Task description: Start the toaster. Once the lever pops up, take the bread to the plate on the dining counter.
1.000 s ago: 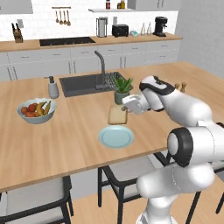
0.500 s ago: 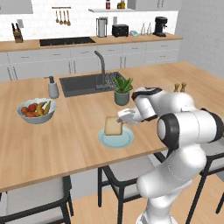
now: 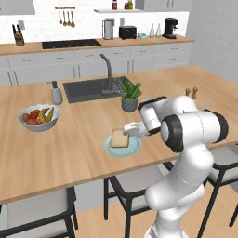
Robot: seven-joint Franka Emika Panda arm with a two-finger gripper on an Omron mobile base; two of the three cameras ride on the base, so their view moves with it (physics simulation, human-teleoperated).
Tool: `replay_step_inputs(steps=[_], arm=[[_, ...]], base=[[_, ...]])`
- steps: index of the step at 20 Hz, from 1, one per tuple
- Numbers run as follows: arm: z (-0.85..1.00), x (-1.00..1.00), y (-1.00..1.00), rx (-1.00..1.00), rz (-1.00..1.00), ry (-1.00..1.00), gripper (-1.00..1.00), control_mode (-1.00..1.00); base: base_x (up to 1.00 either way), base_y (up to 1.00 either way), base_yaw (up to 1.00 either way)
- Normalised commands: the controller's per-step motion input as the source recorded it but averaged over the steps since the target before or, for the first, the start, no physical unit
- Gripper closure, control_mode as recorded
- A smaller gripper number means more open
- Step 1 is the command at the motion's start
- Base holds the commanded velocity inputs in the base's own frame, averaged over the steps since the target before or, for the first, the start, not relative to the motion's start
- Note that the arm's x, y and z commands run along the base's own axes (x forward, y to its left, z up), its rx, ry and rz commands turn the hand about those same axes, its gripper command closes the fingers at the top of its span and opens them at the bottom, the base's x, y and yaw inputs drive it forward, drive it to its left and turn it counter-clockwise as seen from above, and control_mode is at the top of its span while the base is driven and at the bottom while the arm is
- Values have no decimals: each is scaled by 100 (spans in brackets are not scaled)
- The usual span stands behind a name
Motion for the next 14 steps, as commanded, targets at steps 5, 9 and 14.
replay_step_inputs(steps=[5, 9, 14], arm=[[-31, -3, 0, 0, -8, 0, 100, -100], [-12, -63, 0, 0, -7, -2, -100, -100], [0, -36, -16, -1, -13, -1, -100, -100]], base=[[0, 0, 0], [0, 0, 0], [0, 0, 0]])
